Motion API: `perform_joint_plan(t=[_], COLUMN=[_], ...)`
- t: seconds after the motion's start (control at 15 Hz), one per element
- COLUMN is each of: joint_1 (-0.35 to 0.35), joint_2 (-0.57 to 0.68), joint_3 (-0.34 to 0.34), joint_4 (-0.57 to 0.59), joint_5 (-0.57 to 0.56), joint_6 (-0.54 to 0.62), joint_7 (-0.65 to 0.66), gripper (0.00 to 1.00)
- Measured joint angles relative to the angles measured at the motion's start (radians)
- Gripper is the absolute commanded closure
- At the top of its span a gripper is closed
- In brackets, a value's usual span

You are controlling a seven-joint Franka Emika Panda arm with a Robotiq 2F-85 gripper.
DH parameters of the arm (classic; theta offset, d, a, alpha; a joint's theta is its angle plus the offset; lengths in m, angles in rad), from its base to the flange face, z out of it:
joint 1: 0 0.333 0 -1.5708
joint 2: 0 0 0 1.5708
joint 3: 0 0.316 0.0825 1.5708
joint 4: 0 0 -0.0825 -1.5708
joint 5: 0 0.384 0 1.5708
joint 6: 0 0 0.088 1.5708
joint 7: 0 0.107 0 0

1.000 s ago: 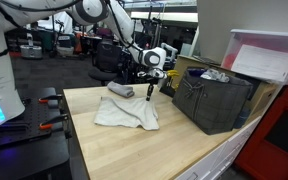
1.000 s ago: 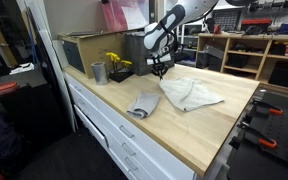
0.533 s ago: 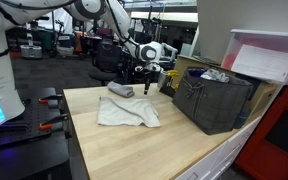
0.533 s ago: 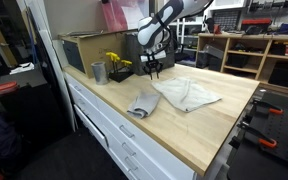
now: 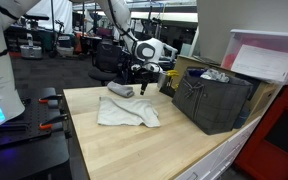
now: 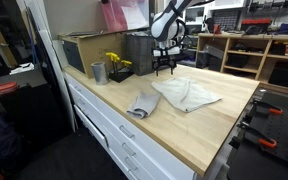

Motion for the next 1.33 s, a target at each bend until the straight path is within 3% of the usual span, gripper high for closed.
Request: perform_joint_plan(t=[0.47,1.07,1.33], joint_1=[-0.056,-0.082,-0.096], joint_2=[-0.111,-0.242,-0.297], joint_3=[0.002,0.019,0.046], joint_4=[-0.275,-0.668,-0.792], joint_5=[0.139,0.195,0.253], joint_6=[0.066,0.301,0.386], joint_7=[-0.014,-0.224,-0.266], gripper=[0.0,0.0,0.0])
